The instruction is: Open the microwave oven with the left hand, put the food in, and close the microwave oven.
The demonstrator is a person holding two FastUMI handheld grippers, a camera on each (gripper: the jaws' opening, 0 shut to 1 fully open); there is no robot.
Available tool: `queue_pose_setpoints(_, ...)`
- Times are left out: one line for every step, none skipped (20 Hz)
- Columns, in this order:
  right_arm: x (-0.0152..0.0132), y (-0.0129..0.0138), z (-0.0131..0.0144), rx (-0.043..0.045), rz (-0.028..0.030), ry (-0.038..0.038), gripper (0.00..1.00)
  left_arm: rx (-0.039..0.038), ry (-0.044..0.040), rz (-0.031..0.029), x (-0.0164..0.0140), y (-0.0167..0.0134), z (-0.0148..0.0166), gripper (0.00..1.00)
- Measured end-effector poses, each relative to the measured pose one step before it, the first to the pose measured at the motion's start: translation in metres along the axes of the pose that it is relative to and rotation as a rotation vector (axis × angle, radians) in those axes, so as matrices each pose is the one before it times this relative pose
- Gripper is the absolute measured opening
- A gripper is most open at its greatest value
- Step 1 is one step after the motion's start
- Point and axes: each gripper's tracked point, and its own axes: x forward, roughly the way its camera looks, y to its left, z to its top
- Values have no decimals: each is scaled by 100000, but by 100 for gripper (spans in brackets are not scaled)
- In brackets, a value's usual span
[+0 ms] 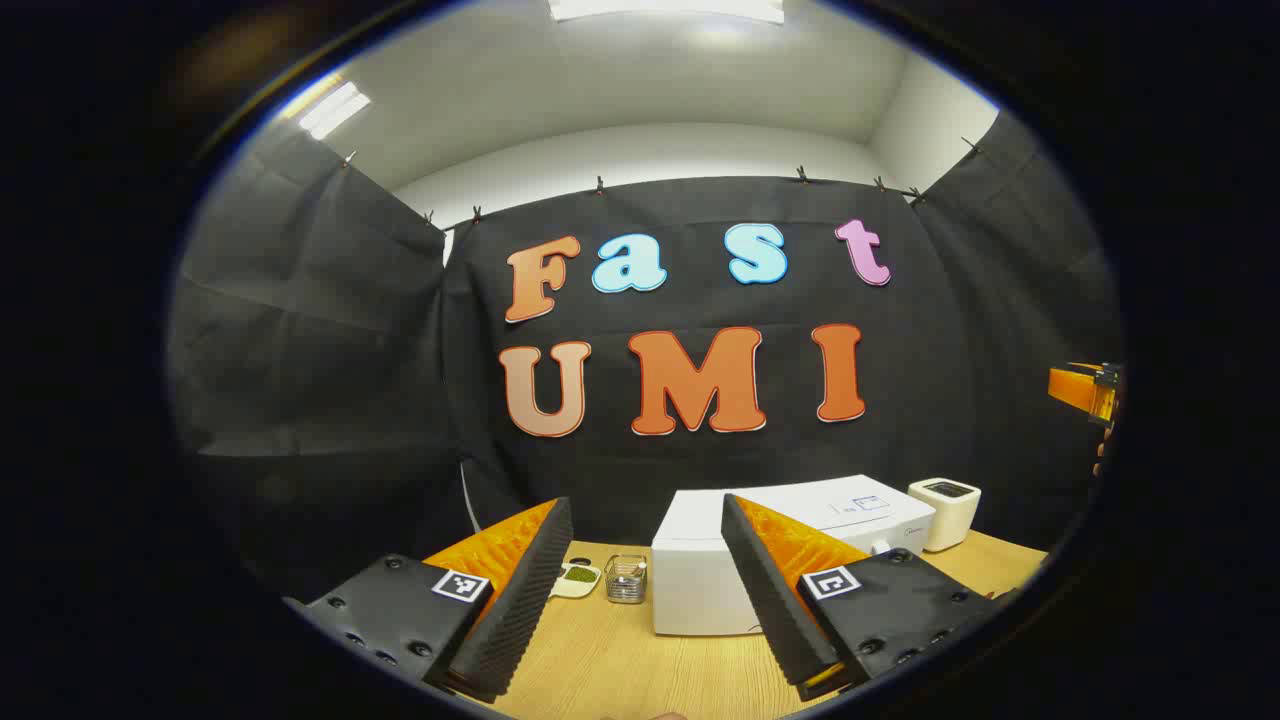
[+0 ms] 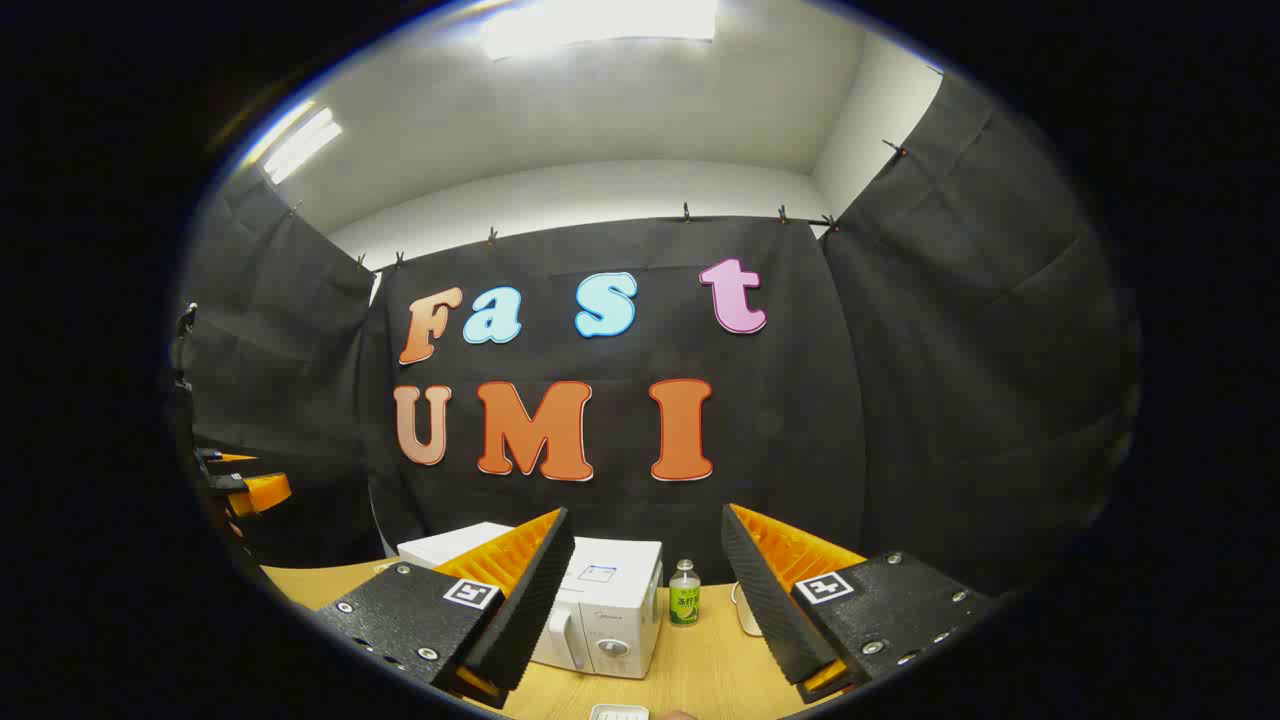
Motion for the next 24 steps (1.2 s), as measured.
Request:
queue_pose_setpoints(59, 78, -60, -1095, 55, -159, 92, 159, -69, -334, 64, -160, 39, 98)
queue_pose_setpoints(-5, 184, -40, -1035, 162, -137, 92, 158, -139, -171, 82, -153, 28, 98)
queue_pose_setpoints(-31, -16, -91, -829, -52, -47, 92, 282, 13, 97, -30, -19, -51, 98)
queue_pose_setpoints(76, 62, -103, -614, -54, 174, 92, 177, -81, -82, 38, -46, 26, 94)
queue_pose_setpoints(76, 27, -140, -181, -115, 234, 92, 14, 16, -139, 4, -186, -59, 94)
queue_pose_setpoints(-41, 61, -92, -153, 242, 334, 92, 26, 9, -267, 59, -111, -26, 94)
queue_pose_setpoints(56, 101, -176, -240, 213, 260, 92, 58, -198, -56, 0, -41, 38, 98)
queue_pose_setpoints(26, -95, -81, -308, 27, 71, 92, 175, -106, 93, 194, -4, -22, 94)
queue_pose_setpoints(-12, -96, -42, -240, -353, -123, 92, 194, -145, 102, -17, 35, -25, 94)
queue_pose_setpoints(28, -149, 68, -117, -423, -223, 92, 201, -194, 197, 55, 34, 97, 94)
queue_pose_setpoints(60, -77, -65, 23, -288, -270, 92, 53, -95, 62, 15, -15, 1, 98)
queue_pose_setpoints(27, -98, -32, 64, -357, 0, 92, 154, 236, 59, 15, -76, -86, 94)
queue_pose_setpoints(41, -115, -190, 152, -269, 176, 92, 99, 248, 213, 142, 112, -71, 98)
queue_pose_setpoints(19, -55, -14, 86, 61, 164, 92, 36, 195, -91, 159, -16, -83, 94)
queue_pose_setpoints(-91, -32, -25, 151, -22, 53, 92, -143, 1, -70, -147, -13, -102, 98)
queue_pose_setpoints(-14, -82, 25, 107, -60, 8, 92, -139, -69, -259, 65, -115, 82, 94)
queue_pose_setpoints(56, -95, -97, 96, -225, 33, 92, -84, -34, 148, -63, 5, 24, 94)
queue_pose_setpoints(66, -34, -24, -139, 70, 69, 92, 26, -31, 23, 66, -6, 32, 94)
queue_pose_setpoints(26, 11, -119, -264, -116, 210, 92, 31, -248, 15, 35, -58, 173, 94)
queue_pose_setpoints(4, -41, -39, -340, 12, 122, 92, 21, -178, -141, -15, 0, 45, 94)
queue_pose_setpoints(64, -45, -94, -105, -251, 123, 92, 152, -317, -59, -62, -129, 42, 94)
queue_pose_setpoints(47, -60, 28, 79, -27, 35, 92, 177, -399, -124, 97, 10, 115, 94)
queue_pose_setpoints(-74, -48, -96, 237, -38, 209, 92, 365, -207, -136, -113, -90, 116, 94)
queue_pose_setpoints(78, 36, -159, 385, 99, 289, 92, 338, -256, -21, 40, -86, 78, 94)
